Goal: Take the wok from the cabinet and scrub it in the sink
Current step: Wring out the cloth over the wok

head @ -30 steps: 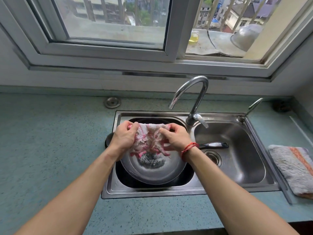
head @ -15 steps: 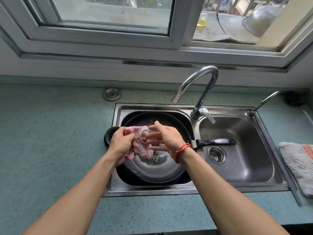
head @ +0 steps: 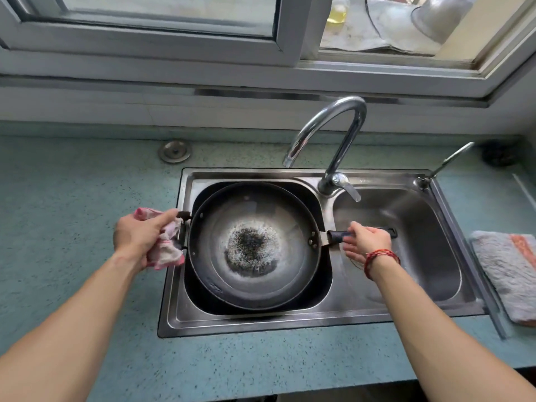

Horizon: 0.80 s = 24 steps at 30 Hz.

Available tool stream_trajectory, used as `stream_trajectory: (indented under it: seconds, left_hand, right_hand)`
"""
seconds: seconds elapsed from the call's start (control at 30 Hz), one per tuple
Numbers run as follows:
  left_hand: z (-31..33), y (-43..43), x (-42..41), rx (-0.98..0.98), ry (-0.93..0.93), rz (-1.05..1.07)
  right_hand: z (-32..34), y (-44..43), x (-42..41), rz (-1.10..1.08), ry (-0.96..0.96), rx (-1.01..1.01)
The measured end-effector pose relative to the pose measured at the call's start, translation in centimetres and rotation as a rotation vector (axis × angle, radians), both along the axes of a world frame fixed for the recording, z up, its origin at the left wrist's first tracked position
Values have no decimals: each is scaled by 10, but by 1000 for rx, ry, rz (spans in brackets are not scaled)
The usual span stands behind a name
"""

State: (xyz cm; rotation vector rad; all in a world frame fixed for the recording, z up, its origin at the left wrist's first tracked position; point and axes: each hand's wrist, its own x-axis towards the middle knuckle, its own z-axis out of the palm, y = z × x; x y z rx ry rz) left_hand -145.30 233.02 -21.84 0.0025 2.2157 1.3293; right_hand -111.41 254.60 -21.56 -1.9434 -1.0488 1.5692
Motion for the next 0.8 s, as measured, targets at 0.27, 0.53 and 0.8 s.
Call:
stream_trajectory:
  seconds: [0.27,0.53,0.8]
  left_hand:
    - [-17,1,-4,-327,108,-53]
    - [-33,-1,-31,-268,-64,-161]
    - [-33,8,-21,-309,-11,-212]
  right_hand:
    - [-39,9,32,-148,-62,-85]
    - [-60,18,21,-340,273,-99]
    - [-74,29,17,-377,266,-94]
